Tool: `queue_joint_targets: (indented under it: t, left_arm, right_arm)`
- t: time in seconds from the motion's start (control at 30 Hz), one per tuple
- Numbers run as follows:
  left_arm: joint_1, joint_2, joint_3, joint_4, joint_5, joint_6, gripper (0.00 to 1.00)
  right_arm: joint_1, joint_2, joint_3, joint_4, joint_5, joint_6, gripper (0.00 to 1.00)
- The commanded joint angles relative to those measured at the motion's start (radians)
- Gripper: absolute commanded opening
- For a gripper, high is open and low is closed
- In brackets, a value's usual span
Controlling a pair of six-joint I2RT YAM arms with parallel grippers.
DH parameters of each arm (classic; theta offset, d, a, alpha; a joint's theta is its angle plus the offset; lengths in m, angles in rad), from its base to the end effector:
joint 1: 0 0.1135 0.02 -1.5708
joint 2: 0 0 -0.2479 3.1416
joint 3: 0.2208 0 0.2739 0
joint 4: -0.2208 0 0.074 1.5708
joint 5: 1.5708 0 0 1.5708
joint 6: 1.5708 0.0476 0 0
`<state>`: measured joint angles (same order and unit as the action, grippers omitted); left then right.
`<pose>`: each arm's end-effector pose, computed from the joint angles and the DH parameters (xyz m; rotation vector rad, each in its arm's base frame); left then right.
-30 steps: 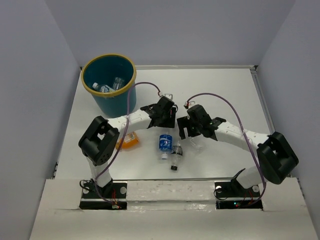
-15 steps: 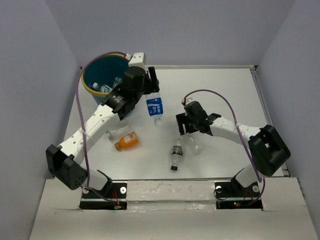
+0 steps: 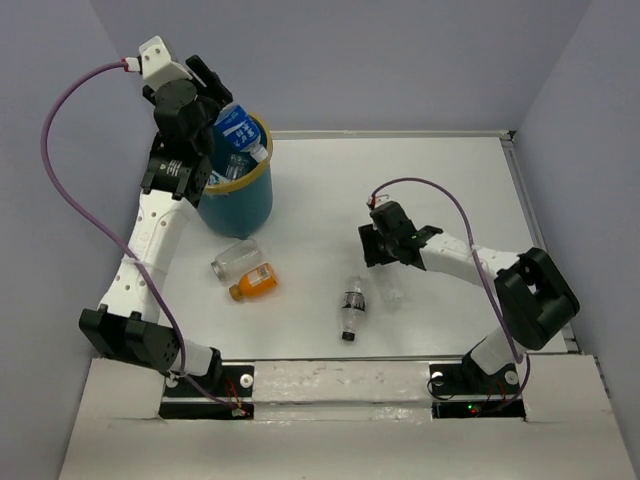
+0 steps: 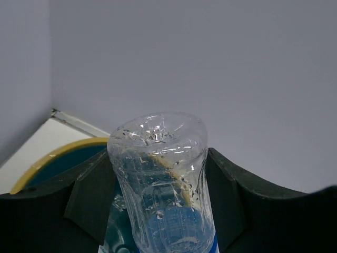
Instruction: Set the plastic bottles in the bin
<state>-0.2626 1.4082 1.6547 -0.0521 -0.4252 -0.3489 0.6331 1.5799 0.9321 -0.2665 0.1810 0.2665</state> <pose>0.3330 -0.0692 0.5042 -0.4127 1.3349 -0.2165 0.2835 0.1974 0.1522 -0.3752 2.4427 0.1639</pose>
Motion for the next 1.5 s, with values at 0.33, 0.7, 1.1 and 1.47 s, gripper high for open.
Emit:
queue_joint_targets:
  t: [0.33, 0.7, 1.1, 1.47]
  left_arm:
    - [0.111, 0.049, -0.062, 0.307, -0.291, 0.178, 0.65]
    - [0.039, -0.148, -0.175, 0.149, 0.021, 0.042, 0.99]
    - [-0.095, -0.492, -0.568, -0.140, 0.408, -0.051, 0.99]
    - [-0.248, -0.503, -0.881, -0.088, 0.660, -0.173, 0.99]
  right_arm:
    - [-0.007, -0.283, -0.023, 0.053, 0.056, -0.003, 0.41]
    - [0.013, -0.379, 0.120, 0.140, -0.083, 0.025, 0.40]
    - [0.060, -0.104, 0.535, 0.337, -0.244, 0.022, 0.40]
    - [0.102, 0.379, 1.285, 0.360, -0.215, 0.033, 0.40]
